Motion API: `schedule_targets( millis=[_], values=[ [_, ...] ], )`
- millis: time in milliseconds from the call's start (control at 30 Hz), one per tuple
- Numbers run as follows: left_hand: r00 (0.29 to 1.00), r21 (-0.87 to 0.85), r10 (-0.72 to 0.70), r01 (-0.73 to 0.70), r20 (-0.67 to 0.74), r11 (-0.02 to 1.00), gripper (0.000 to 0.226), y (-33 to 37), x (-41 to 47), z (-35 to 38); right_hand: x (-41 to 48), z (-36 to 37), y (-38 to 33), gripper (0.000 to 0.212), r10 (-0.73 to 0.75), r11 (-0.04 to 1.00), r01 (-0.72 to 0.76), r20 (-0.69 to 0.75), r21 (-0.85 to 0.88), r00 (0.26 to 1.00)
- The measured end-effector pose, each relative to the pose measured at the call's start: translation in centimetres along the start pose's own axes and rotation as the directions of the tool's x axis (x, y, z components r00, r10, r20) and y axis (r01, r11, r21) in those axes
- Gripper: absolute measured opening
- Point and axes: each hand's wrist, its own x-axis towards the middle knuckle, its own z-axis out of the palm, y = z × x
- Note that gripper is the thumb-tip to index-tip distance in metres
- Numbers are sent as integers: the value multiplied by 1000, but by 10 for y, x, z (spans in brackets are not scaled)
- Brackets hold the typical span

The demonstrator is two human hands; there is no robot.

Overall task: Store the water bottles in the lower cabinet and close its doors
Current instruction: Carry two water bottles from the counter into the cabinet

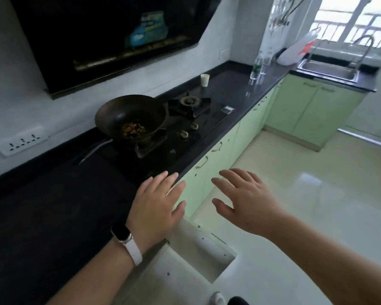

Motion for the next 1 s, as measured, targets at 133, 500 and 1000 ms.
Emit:
schedule_targets(
  millis=[133, 500, 1000],
  values=[
    [998, -27, 54, -54, 14, 998, 47, 18, 23, 12, -13, -2, 28, 49, 77, 997, -77, 24, -13, 997],
    [998, -23, 67, -67, 20, 997, 45, 94, 142, 69, -4, 10, 188, 49, 126, 992, -126, -5, 27, 992],
    [977, -38, 214, -214, -11, 976, 46, 259, 374, 180, -10, 13, 468, 51, 176, 984, -176, -45, 3, 983]
  ],
)
